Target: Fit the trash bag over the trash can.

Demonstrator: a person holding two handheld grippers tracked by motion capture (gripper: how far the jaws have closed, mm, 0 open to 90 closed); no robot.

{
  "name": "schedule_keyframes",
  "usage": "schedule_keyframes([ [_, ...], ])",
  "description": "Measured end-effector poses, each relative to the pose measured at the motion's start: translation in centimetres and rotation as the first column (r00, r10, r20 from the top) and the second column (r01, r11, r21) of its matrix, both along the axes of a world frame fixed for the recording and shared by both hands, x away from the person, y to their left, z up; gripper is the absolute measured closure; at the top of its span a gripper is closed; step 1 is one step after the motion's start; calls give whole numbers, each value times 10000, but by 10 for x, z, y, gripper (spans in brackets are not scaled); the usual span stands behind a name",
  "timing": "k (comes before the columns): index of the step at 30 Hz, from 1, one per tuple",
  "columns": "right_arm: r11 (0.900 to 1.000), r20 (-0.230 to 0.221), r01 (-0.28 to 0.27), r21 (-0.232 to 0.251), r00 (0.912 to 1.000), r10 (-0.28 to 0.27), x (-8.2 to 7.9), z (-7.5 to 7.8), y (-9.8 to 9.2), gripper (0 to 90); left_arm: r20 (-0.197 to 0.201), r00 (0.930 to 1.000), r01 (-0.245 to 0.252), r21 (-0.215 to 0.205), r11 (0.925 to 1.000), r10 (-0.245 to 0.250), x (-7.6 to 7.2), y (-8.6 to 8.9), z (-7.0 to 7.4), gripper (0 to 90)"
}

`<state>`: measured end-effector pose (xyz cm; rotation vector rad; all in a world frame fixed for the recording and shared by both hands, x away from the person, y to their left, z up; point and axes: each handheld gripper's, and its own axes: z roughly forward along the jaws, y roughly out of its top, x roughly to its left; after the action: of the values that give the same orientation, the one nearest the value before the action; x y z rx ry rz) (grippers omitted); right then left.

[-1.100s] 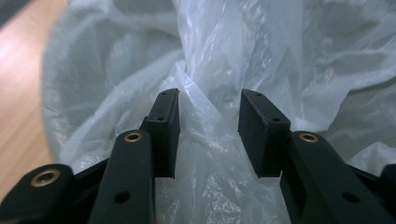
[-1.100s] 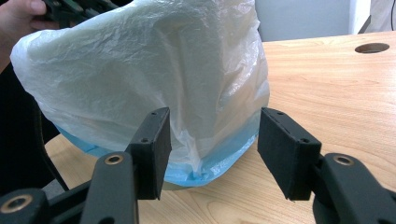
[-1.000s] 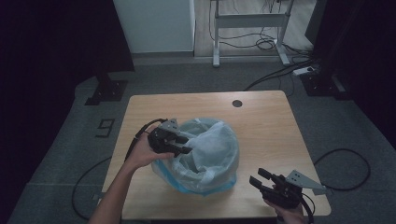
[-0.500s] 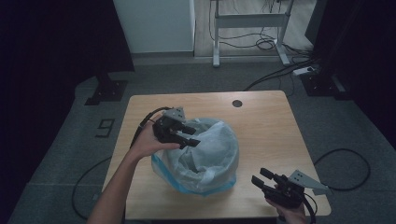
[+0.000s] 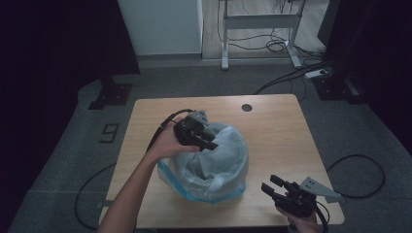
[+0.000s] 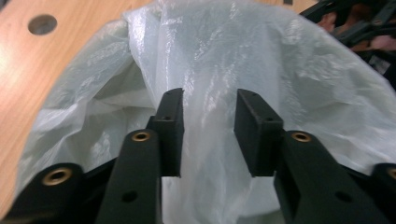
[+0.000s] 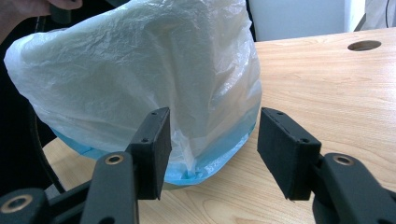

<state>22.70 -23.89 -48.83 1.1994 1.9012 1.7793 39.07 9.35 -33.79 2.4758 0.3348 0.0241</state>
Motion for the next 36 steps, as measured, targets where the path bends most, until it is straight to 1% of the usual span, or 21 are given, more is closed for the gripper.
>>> schedule_keyframes([
  [2, 10000, 1, 2, 0, 10000, -2, 0, 0, 0, 440, -80, 9999, 64, 374, 9993, -61, 1, -8, -5, 673],
  [4, 10000, -10, 6, 18, 10000, -6, 0, 0, -1, 441, -129, 9998, 185, 811, 9965, -175, 2, -17, -11, 676],
  [5, 10000, -19, 12, 25, 10000, -11, 0, -1, -1, 441, -139, 9997, 220, 940, 9953, -208, 2, -21, -14, 676],
  [11, 10000, 3, 40, 38, 10000, -40, -1, 0, -2, 442, -275, 9991, 366, 1385, 9897, -331, 3, -33, -23, 673],
  [16, 10000, -18, 19, 2, 10000, -19, 0, -1, -1, 443, -397, 9984, 471, 1693, 9844, -409, 2, -39, -29, 665],
  [20, 10000, -37, 19, 4, 10000, -19, -1, 0, -1, 443, -434, 9979, 565, 1971, 9787, -489, 1, -44, -34, 646],
  [22, 10000, -28, 41, -1, 10000, -41, 0, -1, -2, 442, -435, 9979, 566, 1975, 9787, -489, 1, -45, -35, 628],
  [24, 10000, -38, 61, 10, 10000, -61, 0, -1, -2, 442, -372, 9982, 529, 1847, 9814, -468, 0, -44, -33, 599],
  [26, 10000, -26, 66, 7, 10000, -66, -1, -1, -2, 443, -256, 9985, 509, 1599, 9858, -474, 0, -40, -28, 559],
  [28, 10000, -21, 73, 9, 10000, -73, -1, -1, -3, 442, -188, 9986, 517, 1255, 9907, -497, -2, -35, -22, 536],
  [29, 10000, -15, 83, 19, 10000, -83, -1, -1, -3, 442, -177, 9985, 526, 984, 9938, -511, -2, -30, -17, 535],
  [31, 10000, -33, 91, 22, 10000, -91, 0, -1, -3, 442, -105, 9990, 447, 743, 9962, -441, -3, -23, -10, 537],
  [32, 10000, -36, 96, 24, 9999, -96, 0, -1, -3, 442, -61, 9991, 412, 730, 9965, -409, -3, -20, -7, 542],
  [34, 10000, -37, 91, 27, 10000, -91, 0, -1, -3, 442, -121, 9993, 371, 750, 9965, -363, -4, -15, -5, 570],
  [36, 10000, -29, 67, 3, 10000, -67, 0, -1, -1, 442, -246, 9989, 426, 948, 9946, -405, -4, -12, -6, 605],
])
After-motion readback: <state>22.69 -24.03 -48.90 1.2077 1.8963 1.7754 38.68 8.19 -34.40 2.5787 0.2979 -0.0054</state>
